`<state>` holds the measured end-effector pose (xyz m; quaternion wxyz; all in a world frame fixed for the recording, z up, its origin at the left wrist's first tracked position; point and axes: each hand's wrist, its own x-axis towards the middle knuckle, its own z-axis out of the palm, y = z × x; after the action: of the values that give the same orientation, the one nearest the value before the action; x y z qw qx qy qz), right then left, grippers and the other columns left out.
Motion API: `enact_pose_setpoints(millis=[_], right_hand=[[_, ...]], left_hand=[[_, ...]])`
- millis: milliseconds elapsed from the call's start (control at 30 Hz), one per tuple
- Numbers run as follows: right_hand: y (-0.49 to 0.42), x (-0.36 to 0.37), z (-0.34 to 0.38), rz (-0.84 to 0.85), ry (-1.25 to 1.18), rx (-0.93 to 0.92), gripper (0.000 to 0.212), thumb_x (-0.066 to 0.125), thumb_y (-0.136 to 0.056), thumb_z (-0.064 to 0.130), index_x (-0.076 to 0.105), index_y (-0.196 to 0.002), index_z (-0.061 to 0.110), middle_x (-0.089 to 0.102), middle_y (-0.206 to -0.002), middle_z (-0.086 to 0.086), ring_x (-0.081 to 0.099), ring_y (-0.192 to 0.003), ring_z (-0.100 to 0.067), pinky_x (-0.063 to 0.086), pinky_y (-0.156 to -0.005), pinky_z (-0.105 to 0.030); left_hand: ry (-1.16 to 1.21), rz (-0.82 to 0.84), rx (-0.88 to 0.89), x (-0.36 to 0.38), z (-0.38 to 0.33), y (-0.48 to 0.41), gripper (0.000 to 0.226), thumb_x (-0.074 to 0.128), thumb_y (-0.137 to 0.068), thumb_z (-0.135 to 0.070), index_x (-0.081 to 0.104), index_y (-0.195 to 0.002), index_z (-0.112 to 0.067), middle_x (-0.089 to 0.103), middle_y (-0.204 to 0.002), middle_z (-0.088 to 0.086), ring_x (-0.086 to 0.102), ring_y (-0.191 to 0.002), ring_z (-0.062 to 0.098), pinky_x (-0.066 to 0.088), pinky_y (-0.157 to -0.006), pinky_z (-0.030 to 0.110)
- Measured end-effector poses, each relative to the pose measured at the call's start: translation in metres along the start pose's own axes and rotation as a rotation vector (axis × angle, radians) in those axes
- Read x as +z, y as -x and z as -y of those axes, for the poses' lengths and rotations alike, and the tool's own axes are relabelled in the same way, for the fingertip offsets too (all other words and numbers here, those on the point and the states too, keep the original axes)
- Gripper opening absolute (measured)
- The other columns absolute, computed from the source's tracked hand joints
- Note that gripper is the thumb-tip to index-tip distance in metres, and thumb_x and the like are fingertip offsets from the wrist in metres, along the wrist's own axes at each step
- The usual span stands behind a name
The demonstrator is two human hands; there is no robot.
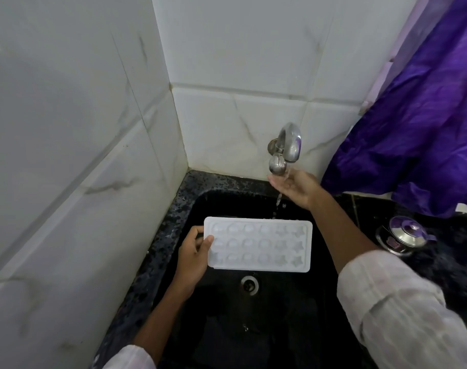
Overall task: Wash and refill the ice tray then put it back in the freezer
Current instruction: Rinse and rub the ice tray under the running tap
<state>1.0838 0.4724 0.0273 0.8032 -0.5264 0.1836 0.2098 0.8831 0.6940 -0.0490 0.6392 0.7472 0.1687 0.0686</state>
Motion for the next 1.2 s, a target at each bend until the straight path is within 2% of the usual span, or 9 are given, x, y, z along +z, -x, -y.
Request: enact_pose_setpoints(millis=[167, 267, 367, 500, 633, 733, 867, 1100, 1200], right_hand=[[0.094, -0.061, -0.052, -0.139, 0.489, -0.254, 0.041, 0.05, -0.096, 0.051, 0.069, -0.115, 0.02, 0.074, -0.106, 0.005, 0.069, -0.098, -0.009, 0.052, -0.082, -0.027], [0.12, -0.087, -0.068, -0.081, 0.622, -0.337, 0.019, 0.062, -0.094, 0.034, 0.071, -0.109, 0.025, 0.075, -0.102, 0.003, 0.071, -0.094, -0.009, 0.055, -0.081, -0.027], [0.122, -0.096, -0.063, -0.226, 0.772, -0.484, 0.02, 0.072, -0.086, 0.016, 0.069, -0.106, 0.017, 0.073, -0.095, 0.003, 0.07, -0.088, -0.009, 0.052, -0.072, -0.014], [0.128, -0.102, -0.063, -0.376, 0.803, -0.834, 0.013, 0.073, -0.084, 0.011, 0.067, -0.095, 0.014, 0.069, -0.084, 0.01, 0.065, -0.078, 0.004, 0.047, -0.074, -0.007], [0.126, -0.112, -0.074, -0.3, 0.967, -0.749, 0.009, 0.075, -0.083, 0.012, 0.068, -0.088, 0.012, 0.07, -0.079, 0.007, 0.066, -0.076, -0.002, 0.053, -0.081, -0.024], [0.132, -0.107, -0.076, -0.358, 0.869, -0.927, 0.008, 0.071, -0.086, 0.008, 0.068, -0.094, 0.008, 0.071, -0.083, 0.006, 0.067, -0.08, -0.002, 0.047, -0.074, -0.007], [0.129, -0.111, -0.079, -0.321, 0.897, -0.809, 0.007, 0.072, -0.085, 0.008, 0.067, -0.091, 0.01, 0.067, -0.077, 0.008, 0.067, -0.075, -0.002, 0.042, -0.068, 0.0], [0.132, -0.116, -0.092, -0.302, 0.894, -0.819, 0.008, 0.072, -0.085, 0.006, 0.068, -0.092, 0.008, 0.067, -0.075, 0.01, 0.068, -0.076, -0.001, 0.043, -0.069, -0.001], [0.139, -0.114, -0.093, -0.354, 0.882, -0.985, 0.01, 0.07, -0.087, 0.007, 0.069, -0.097, 0.008, 0.069, -0.08, 0.005, 0.067, -0.073, -0.007, 0.046, -0.067, -0.007]], left_hand=[[-0.025, -0.084, -0.007, 0.004, -0.005, 0.003, 0.01, 0.052, -0.101, -0.016, 0.058, -0.109, -0.014, 0.071, -0.1, 0.001, 0.071, -0.087, 0.012, 0.06, -0.071, 0.035], [-0.026, -0.078, -0.016, 0.014, -0.011, 0.003, 0.013, 0.051, -0.101, -0.017, 0.057, -0.112, -0.012, 0.071, -0.103, 0.004, 0.071, -0.091, 0.017, 0.061, -0.075, 0.04], [-0.092, -0.064, 0.07, 0.022, -0.022, 0.002, 0.01, 0.055, -0.1, -0.017, 0.059, -0.108, -0.015, 0.071, -0.102, -0.001, 0.07, -0.094, 0.014, 0.06, -0.079, 0.041], [-0.287, -0.155, 0.39, 0.019, -0.037, -0.001, 0.009, 0.065, -0.094, -0.016, 0.067, -0.102, -0.014, 0.072, -0.096, -0.005, 0.068, -0.089, 0.004, 0.054, -0.08, 0.021], [-0.392, -0.217, 0.45, 0.02, -0.041, 0.005, 0.011, 0.067, -0.091, -0.012, 0.07, -0.102, -0.009, 0.072, -0.092, -0.003, 0.066, -0.083, 0.007, 0.044, -0.073, 0.001], [-0.423, -0.271, 0.506, 0.025, -0.037, 0.011, 0.01, 0.066, -0.092, -0.011, 0.068, -0.103, -0.01, 0.072, -0.09, -0.002, 0.066, -0.082, 0.007, 0.049, -0.075, 0.012], [-0.429, -0.187, 0.417, 0.026, -0.027, 0.011, 0.01, 0.066, -0.092, -0.014, 0.068, -0.102, -0.012, 0.073, -0.09, -0.001, 0.069, -0.083, 0.01, 0.059, -0.077, 0.035], [-0.43, -0.167, 0.368, 0.023, -0.021, 0.014, 0.011, 0.068, -0.09, -0.012, 0.069, -0.101, -0.012, 0.073, -0.091, -0.003, 0.071, -0.086, 0.011, 0.056, -0.078, 0.027], [-0.419, -0.249, 0.448, 0.023, -0.025, 0.021, 0.014, 0.067, -0.092, -0.012, 0.068, -0.105, -0.012, 0.074, -0.094, -0.004, 0.069, -0.087, 0.004, 0.054, -0.077, 0.022]])
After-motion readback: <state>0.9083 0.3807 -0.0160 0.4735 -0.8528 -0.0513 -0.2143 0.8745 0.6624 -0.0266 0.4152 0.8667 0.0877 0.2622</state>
